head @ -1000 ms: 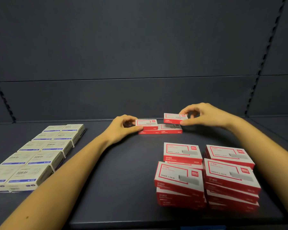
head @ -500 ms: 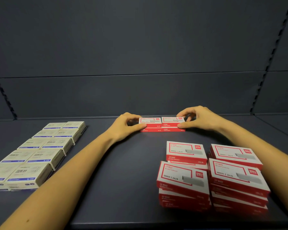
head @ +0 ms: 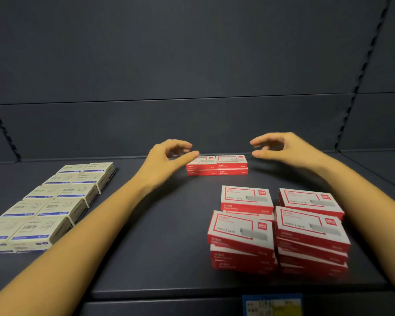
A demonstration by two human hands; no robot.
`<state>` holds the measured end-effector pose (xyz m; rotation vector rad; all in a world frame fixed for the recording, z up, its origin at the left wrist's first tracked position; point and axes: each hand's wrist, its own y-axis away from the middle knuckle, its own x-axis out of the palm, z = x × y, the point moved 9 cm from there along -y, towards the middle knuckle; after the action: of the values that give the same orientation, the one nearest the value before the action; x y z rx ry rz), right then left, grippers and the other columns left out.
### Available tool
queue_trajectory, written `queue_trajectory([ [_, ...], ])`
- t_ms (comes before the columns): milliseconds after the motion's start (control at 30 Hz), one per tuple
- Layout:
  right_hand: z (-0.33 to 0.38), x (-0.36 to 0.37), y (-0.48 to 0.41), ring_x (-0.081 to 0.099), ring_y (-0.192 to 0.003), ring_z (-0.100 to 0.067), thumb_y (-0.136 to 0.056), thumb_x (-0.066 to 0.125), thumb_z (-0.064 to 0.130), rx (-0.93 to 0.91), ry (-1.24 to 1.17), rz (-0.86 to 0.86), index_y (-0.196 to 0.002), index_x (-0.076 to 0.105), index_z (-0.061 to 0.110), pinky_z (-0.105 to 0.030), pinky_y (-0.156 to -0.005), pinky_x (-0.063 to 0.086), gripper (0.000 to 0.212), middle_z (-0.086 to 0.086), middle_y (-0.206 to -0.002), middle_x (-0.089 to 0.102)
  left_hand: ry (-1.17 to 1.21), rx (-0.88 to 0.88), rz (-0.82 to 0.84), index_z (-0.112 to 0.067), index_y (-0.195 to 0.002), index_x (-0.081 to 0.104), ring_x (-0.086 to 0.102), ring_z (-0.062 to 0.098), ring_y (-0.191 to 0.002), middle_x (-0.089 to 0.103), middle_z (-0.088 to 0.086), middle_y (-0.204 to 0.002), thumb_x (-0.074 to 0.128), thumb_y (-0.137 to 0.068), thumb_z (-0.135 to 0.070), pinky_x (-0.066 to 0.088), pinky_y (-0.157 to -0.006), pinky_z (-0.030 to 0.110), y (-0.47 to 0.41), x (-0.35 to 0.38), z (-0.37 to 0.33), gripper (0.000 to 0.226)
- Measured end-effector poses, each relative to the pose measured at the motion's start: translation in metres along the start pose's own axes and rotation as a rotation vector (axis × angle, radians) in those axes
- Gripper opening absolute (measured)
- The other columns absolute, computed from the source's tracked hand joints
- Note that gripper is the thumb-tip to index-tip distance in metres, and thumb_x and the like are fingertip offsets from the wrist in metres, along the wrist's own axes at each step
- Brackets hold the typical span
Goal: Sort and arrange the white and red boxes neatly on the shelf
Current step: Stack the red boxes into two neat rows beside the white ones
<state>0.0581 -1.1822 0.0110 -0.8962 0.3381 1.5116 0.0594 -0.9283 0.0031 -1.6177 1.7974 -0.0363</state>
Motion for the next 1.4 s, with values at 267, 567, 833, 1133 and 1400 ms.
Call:
queue_trajectory([
  [267, 0.034, -0.033, 0.069, 0.063, -0.095, 0.005, -0.068, 0.062, 0.047, -0.093, -0.06, 0.09, -0.093, 0.07, 0.039, -0.004, -0.074, 0.046, 0.027, 0.021, -0.099, 0.07, 0.141, 0.125, 0.395, -0.032, -0.096, 0.069, 0.063, 0.007, -0.096, 0.07, -0.011, -0.098, 0.068, -0.069, -0.042, 0.049, -0.087, 0.018, 0.048, 0.027, -0.063, 0.029],
  [567, 0.029, -0.039, 0.124, 0.06, -0.102, -0.003, -0.062, 0.069, 0.059, -0.107, 0.069, 0.26, -0.101, 0.065, 0.045, -0.019, -0.086, 0.049, 0.041, 0.02, -0.108, 0.065, 0.081, 0.141, 0.531, -0.035, -0.097, 0.066, 0.061, 0.008, -0.098, 0.066, -0.014, -0.098, 0.07, -0.062, -0.042, 0.05, -0.087, 0.015, 0.058, 0.048, -0.069, 0.036],
  [833, 0.025, -0.037, 0.132, 0.06, -0.096, -0.008, -0.059, 0.069, 0.066, -0.102, 0.125, 0.277, -0.102, 0.065, 0.045, -0.023, -0.082, 0.048, 0.047, 0.017, -0.101, 0.066, 0.055, 0.173, 0.566, -0.037, -0.094, 0.067, 0.06, 0.01, -0.096, 0.067, -0.016, -0.098, 0.069, -0.066, -0.042, 0.049, -0.082, 0.012, 0.059, 0.053, -0.072, 0.028],
  [1133, 0.033, -0.043, 0.105, 0.066, -0.076, -0.008, -0.054, 0.072, 0.053, -0.105, 0.03, 0.198, -0.087, 0.07, 0.035, -0.024, -0.072, 0.054, 0.038, 0.006, -0.088, 0.072, -0.03, 0.166, 0.279, -0.018, -0.103, 0.066, 0.061, 0.014, -0.086, 0.069, -0.005, -0.098, 0.066, -0.075, -0.03, 0.048, -0.085, 0.024, 0.036, 0.002, -0.06, 0.031],
  [1400, 0.036, -0.012, 0.044, 0.06, -0.065, -0.002, -0.069, 0.076, 0.031, -0.093, 0.004, 0.159, -0.091, 0.071, 0.027, -0.02, -0.069, 0.052, 0.024, 0.01, -0.079, 0.07, -0.211, 0.05, 0.268, -0.019, -0.102, 0.065, 0.056, 0.019, -0.082, 0.066, -0.002, -0.097, 0.068, -0.081, -0.024, 0.044, -0.07, 0.018, 0.024, 0.004, -0.014, 0.023],
])
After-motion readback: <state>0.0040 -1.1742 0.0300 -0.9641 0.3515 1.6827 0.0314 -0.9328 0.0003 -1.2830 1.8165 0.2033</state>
